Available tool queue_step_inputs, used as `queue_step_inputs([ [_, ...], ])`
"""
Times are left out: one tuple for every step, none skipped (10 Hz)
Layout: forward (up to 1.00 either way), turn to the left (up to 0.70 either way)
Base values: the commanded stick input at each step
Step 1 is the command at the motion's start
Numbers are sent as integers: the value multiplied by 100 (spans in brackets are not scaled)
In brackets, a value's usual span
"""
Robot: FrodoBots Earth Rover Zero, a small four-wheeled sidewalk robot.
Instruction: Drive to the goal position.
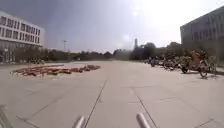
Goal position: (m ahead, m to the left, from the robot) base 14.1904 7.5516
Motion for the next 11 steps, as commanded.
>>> queue_step_inputs([
  [100, 0],
  [100, 0],
  [100, 0],
  [100, 0],
  [100, 0],
  [100, 0],
  [100, 0],
  [100, 0],
  [100, 0],
  [100, 0],
  [100, 0],
])
